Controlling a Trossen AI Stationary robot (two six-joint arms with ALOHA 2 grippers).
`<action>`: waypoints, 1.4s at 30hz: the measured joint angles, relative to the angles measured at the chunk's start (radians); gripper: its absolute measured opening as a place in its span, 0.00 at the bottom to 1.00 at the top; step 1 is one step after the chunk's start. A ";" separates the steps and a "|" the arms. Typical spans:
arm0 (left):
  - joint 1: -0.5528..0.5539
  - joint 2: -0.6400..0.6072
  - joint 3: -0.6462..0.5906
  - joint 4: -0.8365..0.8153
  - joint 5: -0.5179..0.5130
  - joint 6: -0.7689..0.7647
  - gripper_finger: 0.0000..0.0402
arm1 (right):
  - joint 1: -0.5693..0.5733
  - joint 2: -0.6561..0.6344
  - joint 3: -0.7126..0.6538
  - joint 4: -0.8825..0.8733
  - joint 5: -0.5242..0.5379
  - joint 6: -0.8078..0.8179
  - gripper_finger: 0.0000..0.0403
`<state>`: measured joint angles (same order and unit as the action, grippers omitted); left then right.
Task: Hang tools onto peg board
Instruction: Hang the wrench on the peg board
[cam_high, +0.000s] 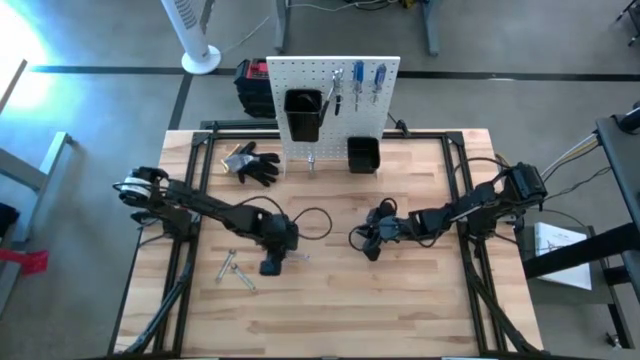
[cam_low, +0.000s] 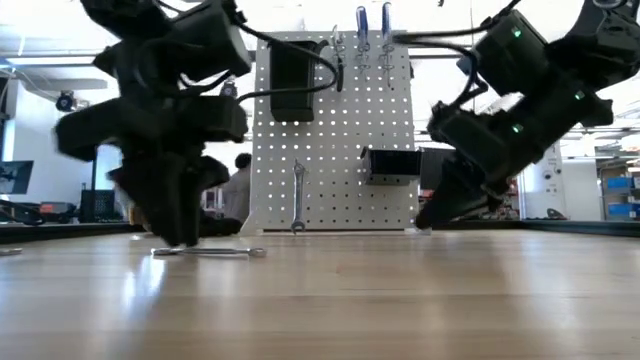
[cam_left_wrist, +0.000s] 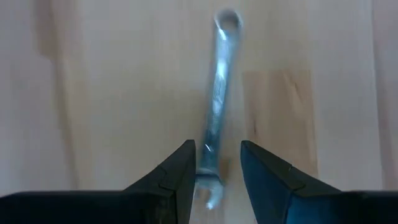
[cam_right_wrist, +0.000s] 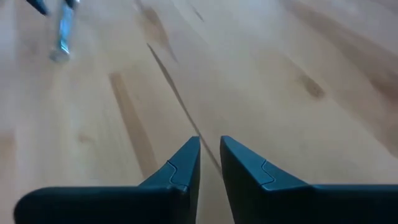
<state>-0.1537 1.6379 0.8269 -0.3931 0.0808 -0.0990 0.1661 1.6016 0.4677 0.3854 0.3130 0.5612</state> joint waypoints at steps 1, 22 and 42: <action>-0.007 0.000 -0.008 0.001 0.000 -0.005 0.29 | 0.000 0.003 -0.003 -0.010 0.001 0.012 0.13; -0.026 -0.011 -0.179 0.231 -0.092 0.026 0.04 | -0.158 0.003 0.181 -0.014 0.052 -0.269 0.08; -0.045 -0.115 -0.229 0.543 -0.266 0.034 0.00 | -0.151 0.001 0.233 -0.118 -0.171 -0.329 0.07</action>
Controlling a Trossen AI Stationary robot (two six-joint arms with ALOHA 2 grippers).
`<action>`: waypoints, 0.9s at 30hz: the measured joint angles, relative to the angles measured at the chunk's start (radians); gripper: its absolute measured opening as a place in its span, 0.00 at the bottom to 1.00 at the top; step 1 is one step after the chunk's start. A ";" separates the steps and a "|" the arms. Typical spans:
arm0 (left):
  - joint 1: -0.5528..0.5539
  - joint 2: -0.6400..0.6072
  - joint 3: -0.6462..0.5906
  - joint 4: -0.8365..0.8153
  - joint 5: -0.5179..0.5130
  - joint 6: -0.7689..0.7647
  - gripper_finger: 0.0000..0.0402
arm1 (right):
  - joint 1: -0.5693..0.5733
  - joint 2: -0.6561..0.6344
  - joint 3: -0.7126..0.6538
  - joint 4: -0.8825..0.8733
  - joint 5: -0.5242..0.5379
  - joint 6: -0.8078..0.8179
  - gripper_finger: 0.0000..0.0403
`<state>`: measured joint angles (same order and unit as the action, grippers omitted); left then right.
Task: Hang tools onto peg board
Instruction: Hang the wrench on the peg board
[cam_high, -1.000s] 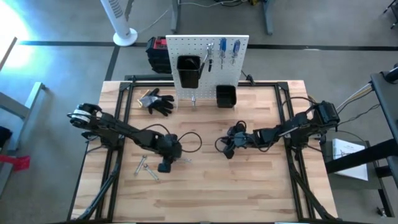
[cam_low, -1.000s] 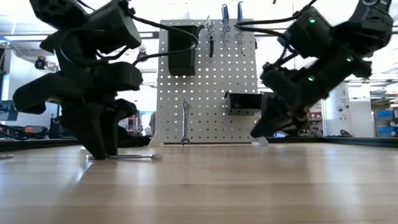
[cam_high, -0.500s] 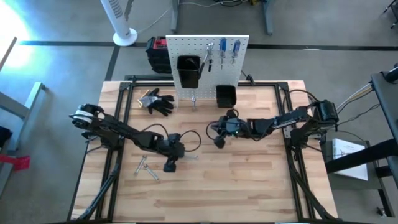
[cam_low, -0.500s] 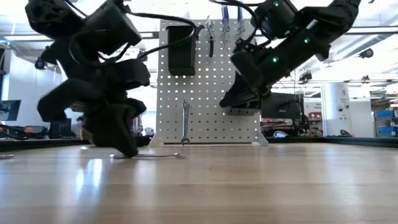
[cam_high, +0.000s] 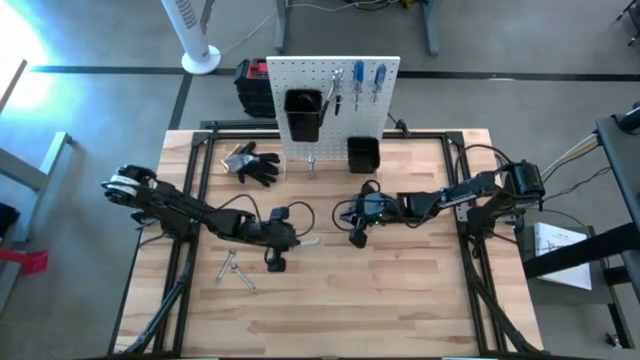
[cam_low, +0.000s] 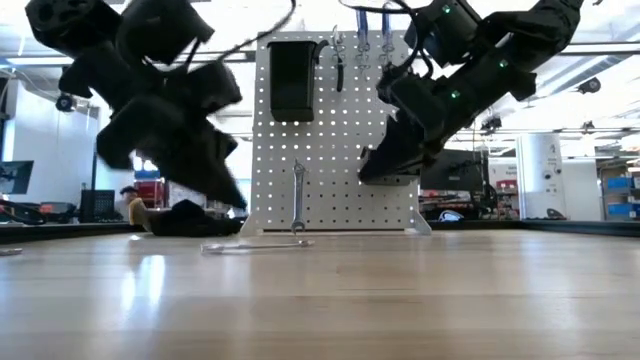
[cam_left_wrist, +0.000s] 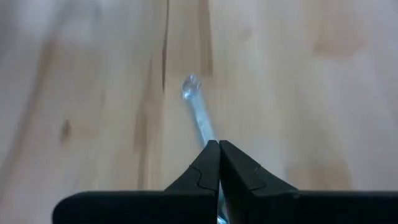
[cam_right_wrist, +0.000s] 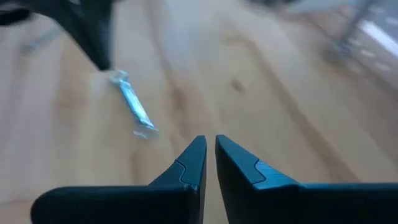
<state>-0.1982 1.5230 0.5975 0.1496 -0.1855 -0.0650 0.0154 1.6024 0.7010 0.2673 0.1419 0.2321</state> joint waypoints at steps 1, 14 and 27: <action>0.000 -0.009 -0.005 0.031 -0.003 0.007 0.00 | 0.000 0.002 0.000 0.018 -0.027 -0.003 0.07; 0.006 -0.034 -0.016 0.057 -0.027 -0.031 0.00 | 0.001 0.176 0.078 0.091 -0.192 -0.183 0.28; 0.006 -0.035 -0.010 -0.076 -0.052 -0.132 0.09 | -0.008 0.469 0.424 -0.226 -0.309 -0.306 0.47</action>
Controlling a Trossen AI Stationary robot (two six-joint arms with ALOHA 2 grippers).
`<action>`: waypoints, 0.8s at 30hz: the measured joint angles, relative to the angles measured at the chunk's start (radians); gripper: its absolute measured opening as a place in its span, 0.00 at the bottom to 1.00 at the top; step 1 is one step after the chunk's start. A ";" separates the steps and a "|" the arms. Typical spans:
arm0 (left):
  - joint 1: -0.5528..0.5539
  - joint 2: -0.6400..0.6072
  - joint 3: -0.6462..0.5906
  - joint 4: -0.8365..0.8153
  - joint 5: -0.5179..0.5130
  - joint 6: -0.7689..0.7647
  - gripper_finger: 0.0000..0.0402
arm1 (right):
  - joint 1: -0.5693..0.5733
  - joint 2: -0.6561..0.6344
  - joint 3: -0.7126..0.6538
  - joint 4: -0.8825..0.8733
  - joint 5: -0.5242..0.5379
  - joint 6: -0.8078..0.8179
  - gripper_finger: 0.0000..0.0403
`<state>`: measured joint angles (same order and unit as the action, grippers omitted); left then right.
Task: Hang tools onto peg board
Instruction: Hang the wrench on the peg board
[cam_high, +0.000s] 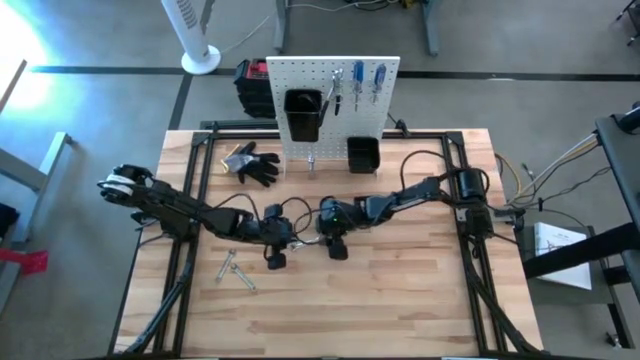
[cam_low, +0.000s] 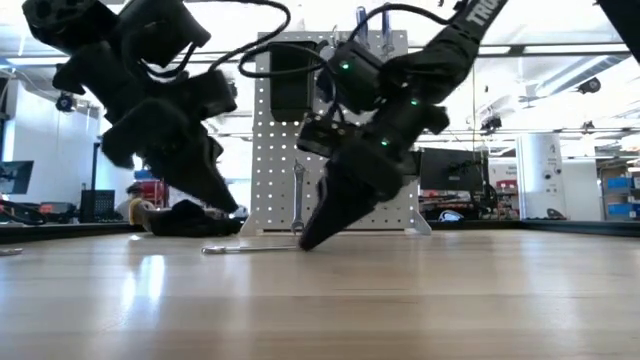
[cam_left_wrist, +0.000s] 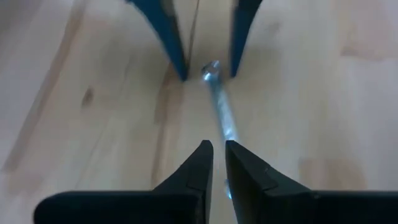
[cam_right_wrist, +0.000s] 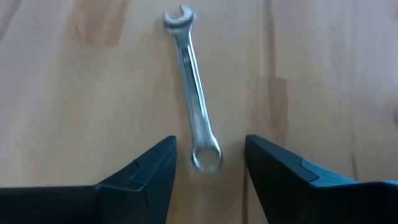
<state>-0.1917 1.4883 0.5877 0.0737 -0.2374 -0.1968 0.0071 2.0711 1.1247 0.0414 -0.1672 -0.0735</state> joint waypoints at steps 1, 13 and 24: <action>0.000 0.000 0.000 -0.017 -0.013 -0.003 0.09 | 0.000 0.017 0.016 -0.001 -0.005 0.005 0.45; 0.023 -0.001 0.000 -0.100 -0.073 -0.072 0.09 | -0.003 0.026 0.056 -0.090 -0.022 0.007 0.05; 0.053 -0.001 0.000 0.015 -0.094 -0.061 0.09 | 0.021 -0.077 0.041 -0.204 0.093 -0.062 0.00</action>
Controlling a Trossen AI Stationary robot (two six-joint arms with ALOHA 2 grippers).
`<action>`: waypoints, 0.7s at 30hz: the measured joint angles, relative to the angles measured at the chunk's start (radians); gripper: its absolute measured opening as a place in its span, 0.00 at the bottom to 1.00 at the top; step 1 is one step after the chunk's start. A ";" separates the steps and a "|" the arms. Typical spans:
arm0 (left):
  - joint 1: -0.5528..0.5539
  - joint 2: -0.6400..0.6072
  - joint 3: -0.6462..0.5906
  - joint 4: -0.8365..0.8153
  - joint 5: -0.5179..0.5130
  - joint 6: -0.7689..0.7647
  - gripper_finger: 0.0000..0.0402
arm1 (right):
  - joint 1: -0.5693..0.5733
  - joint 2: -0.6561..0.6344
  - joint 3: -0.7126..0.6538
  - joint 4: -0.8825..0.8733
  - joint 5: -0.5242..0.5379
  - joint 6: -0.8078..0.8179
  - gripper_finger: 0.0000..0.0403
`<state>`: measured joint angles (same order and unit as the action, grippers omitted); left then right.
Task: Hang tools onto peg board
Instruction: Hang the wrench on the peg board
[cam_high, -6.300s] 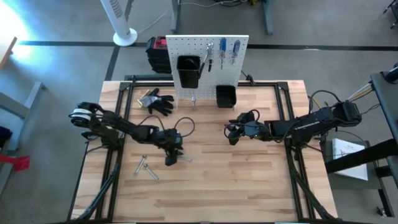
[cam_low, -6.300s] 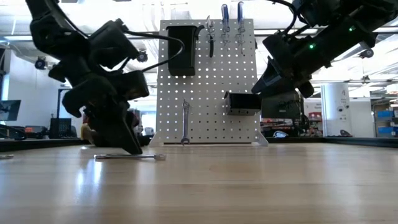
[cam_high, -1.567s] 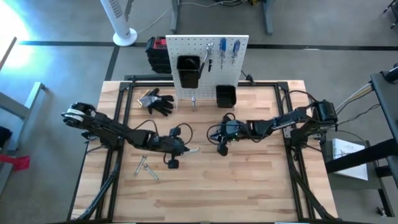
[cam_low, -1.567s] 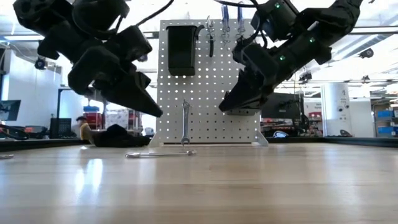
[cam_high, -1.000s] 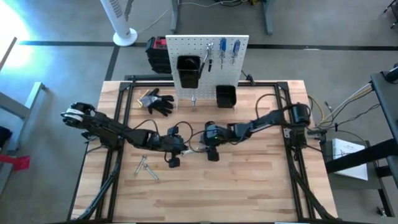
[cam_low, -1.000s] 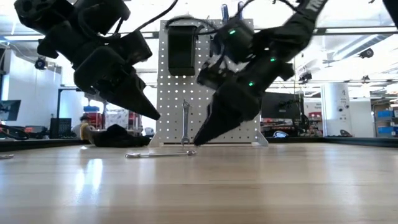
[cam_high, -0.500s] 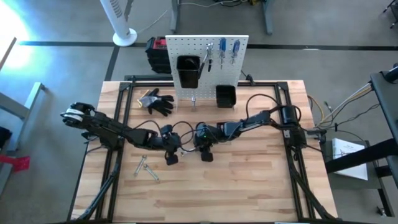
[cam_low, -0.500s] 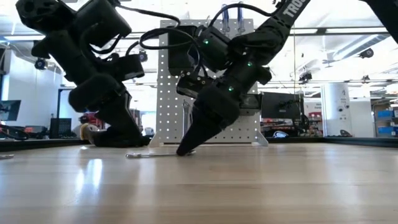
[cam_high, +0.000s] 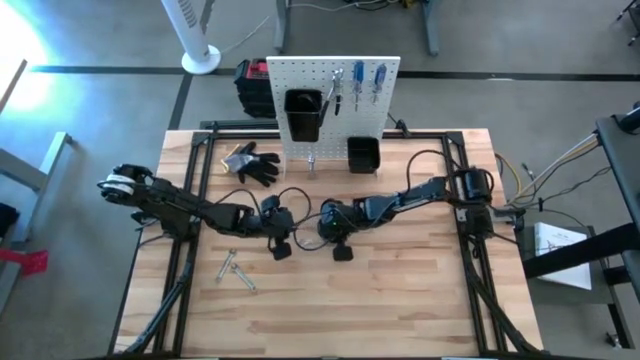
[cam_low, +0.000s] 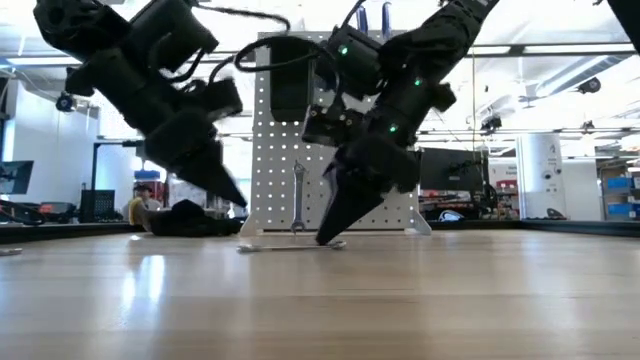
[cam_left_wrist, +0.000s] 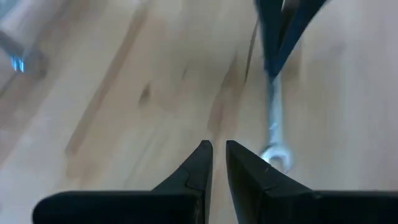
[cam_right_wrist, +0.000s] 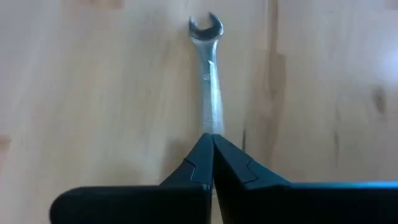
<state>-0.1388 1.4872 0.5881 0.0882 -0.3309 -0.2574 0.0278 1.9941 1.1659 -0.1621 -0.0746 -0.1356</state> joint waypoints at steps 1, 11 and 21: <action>0.001 0.000 0.000 0.028 0.000 0.000 0.09 | 0.002 -0.016 0.000 -0.021 0.021 -0.011 0.00; 0.072 -0.001 0.001 0.194 0.140 0.090 0.19 | 0.030 -0.136 -0.007 -0.117 0.166 -0.067 0.00; 0.102 -0.001 0.020 0.177 0.220 0.092 0.33 | 0.022 -0.151 -0.011 -0.120 0.181 -0.120 0.05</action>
<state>-0.0364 1.4864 0.6080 0.2656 -0.1114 -0.1658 0.0501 1.8429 1.1545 -0.2817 0.1064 -0.2553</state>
